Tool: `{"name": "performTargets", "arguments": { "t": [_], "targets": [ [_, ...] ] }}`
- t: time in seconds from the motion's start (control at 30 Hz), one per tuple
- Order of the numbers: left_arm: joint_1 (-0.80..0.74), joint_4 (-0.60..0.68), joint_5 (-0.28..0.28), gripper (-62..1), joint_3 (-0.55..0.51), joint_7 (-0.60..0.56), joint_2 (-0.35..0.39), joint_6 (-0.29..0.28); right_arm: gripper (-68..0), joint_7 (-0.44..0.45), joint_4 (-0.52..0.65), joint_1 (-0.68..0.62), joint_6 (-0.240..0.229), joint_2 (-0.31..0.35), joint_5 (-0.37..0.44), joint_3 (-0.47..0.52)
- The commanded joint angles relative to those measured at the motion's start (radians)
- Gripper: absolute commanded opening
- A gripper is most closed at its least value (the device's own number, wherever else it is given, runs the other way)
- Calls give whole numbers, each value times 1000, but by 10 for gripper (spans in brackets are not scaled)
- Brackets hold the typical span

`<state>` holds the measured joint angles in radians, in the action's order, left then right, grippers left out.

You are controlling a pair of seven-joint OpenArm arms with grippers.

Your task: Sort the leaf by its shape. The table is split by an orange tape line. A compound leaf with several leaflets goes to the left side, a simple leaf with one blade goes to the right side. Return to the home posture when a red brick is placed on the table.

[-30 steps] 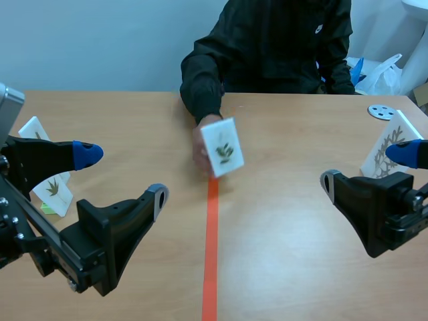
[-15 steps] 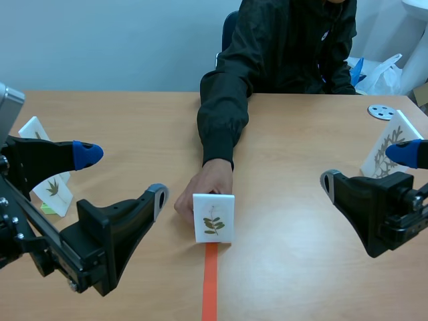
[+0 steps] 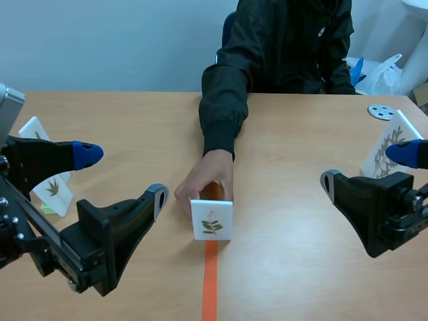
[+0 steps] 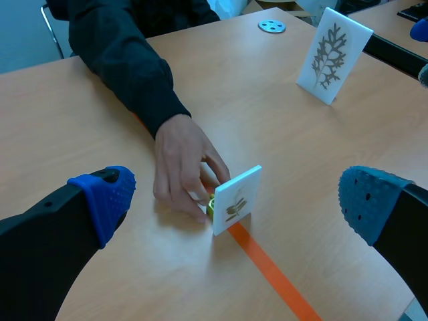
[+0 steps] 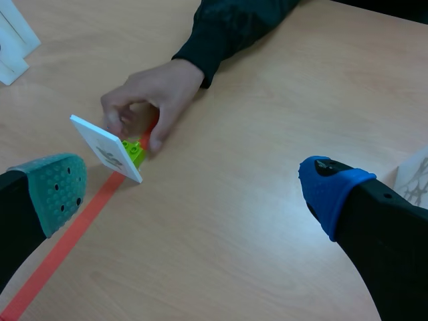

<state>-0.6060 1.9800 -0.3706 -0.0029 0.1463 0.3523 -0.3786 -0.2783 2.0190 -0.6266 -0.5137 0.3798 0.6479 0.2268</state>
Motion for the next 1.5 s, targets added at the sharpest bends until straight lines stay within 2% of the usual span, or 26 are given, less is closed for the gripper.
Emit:
{"name": "performTargets", "arguments": {
  "t": [0.0,0.4,0.63,0.83,1.17,1.47],
  "targets": [
    [3,2,-6,14,-5,-14,-2,-2,4,14,3,12,0,14,14,10],
    [3,2,-3,14,-5,-14,-2,-2,4,10,2,12,0,14,10,-2],
    [3,2,-3,14,-5,-14,-2,-2,4,11,-31,51,0,18,-18,-79],
    [3,2,-3,14,-5,-14,-2,-2,4,23,-124,154,-1,44,-59,-180],
    [3,2,-3,14,-5,-14,-2,-2,4,69,-325,349,-8,47,-134,-402],
    [5,2,-3,14,-9,-15,-3,2,4,208,-509,529,-8,47,-242,-616]
  ]
}}
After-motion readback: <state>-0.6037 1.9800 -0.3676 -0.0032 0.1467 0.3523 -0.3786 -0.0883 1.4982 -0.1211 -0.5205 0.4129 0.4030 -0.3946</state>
